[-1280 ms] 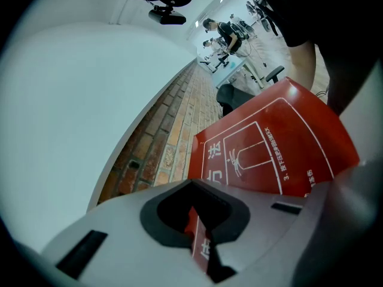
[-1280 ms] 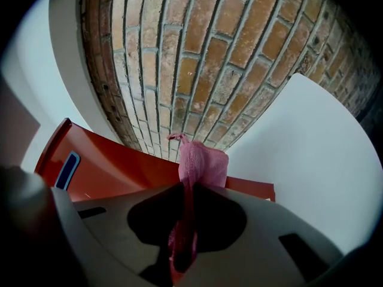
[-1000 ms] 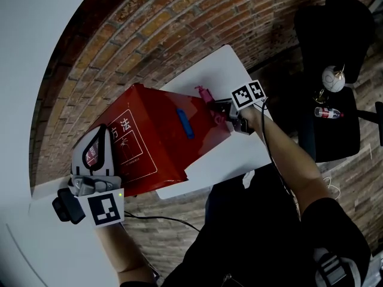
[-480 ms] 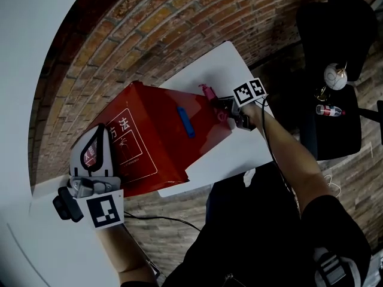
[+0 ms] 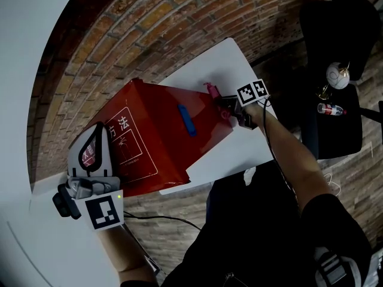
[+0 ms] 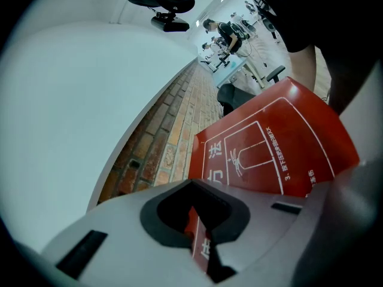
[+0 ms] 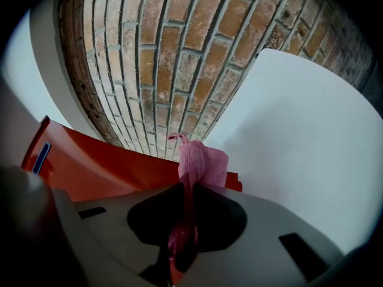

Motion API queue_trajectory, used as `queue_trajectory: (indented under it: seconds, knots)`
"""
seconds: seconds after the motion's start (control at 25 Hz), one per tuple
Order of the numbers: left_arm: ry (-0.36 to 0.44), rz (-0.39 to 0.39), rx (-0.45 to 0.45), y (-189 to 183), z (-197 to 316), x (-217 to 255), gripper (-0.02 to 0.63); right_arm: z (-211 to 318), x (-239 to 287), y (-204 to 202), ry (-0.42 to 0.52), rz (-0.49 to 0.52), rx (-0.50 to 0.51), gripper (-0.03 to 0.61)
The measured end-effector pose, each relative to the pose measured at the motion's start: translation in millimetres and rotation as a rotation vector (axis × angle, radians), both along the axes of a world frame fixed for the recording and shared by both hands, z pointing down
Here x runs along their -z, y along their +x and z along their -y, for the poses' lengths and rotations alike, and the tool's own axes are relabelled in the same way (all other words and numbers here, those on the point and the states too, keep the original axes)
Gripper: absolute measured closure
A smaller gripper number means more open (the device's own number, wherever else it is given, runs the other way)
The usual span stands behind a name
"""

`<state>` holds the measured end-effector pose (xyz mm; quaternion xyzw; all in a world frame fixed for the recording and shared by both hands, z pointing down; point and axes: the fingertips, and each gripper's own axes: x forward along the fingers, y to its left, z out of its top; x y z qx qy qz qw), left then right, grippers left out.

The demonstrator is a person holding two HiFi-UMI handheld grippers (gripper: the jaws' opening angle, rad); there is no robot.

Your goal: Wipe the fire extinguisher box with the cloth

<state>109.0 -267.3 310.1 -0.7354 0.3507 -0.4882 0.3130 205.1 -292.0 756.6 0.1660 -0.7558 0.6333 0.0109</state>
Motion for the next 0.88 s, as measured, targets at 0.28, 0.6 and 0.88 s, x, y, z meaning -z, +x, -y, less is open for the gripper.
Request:
queue_trajectory:
  seconds: [0.28,0.6,0.88]
  knots:
    - [0.001,-0.007,0.01,-1,1,0,0.589,-1,-23,0,-0.02,-0.022,0.009,0.515]
    - [-0.002,-0.009,0.008,-1,1,-1,0.589,-7,-53,-1,-0.076,-0.073,0.036,0.515]
    - [0.0,-0.02,0.01,0,1,0,0.589,-12,-66,0,-0.098,-0.076,0.042,0.515]
